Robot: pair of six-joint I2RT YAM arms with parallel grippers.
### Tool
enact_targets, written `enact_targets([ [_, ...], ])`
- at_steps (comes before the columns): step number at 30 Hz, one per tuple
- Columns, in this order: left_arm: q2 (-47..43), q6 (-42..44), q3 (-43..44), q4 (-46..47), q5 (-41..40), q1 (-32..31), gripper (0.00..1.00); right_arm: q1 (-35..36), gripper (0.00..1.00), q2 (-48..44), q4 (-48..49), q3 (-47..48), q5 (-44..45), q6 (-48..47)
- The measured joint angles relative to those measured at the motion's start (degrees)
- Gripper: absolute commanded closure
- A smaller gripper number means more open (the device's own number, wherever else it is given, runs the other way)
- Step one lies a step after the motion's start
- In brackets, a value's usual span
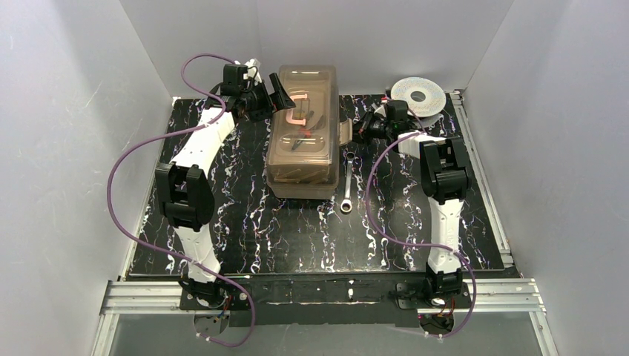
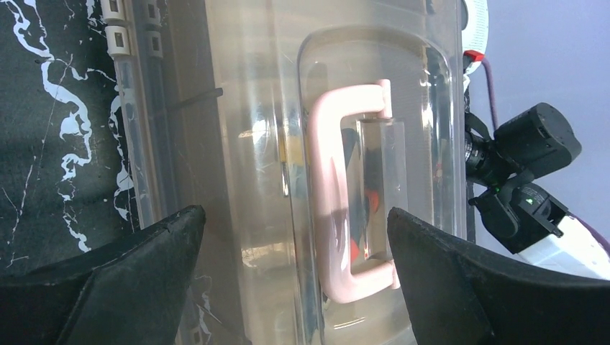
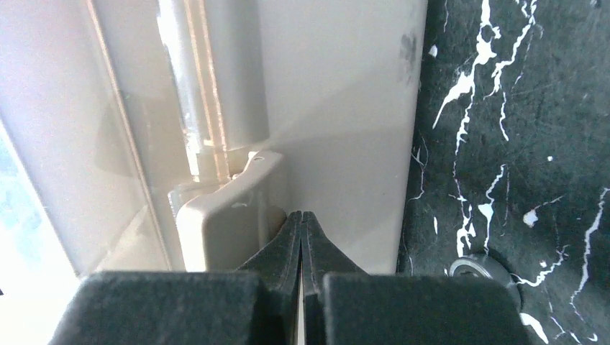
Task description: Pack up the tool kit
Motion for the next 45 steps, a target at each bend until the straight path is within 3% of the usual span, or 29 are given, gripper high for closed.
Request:
enact_targets([
  [8, 0.0, -0.1, -0.8, 1.0, 0.7, 0.2, 0.02, 0.6, 0.99, -0.6, 1.1, -1.8, -0.6, 2.0],
  [17, 0.0, -0.1, -2.3, 2.4, 0.5, 0.2, 0.02, 1.9, 0.99, -8.9, -16.4, -2.2, 10.0, -9.6],
  [26, -0.2, 0.3, -3.0, 2.1, 0.2, 0.2, 0.02, 2.3, 0.99, -9.4, -21.7, -0.1, 12.3, -11.4],
  [34, -0.2, 0.4, -3.0, 2.1, 0.5, 0.2, 0.02, 2.4, 0.99, -0.5, -12.1, 3.2, 5.5, -2.4],
  [45, -0.2, 0.5, -3.0, 2.0, 0.5, 0.2, 0.02, 0.6, 0.99, 2.5, 4.3, 0.2, -0.6, 11.9],
])
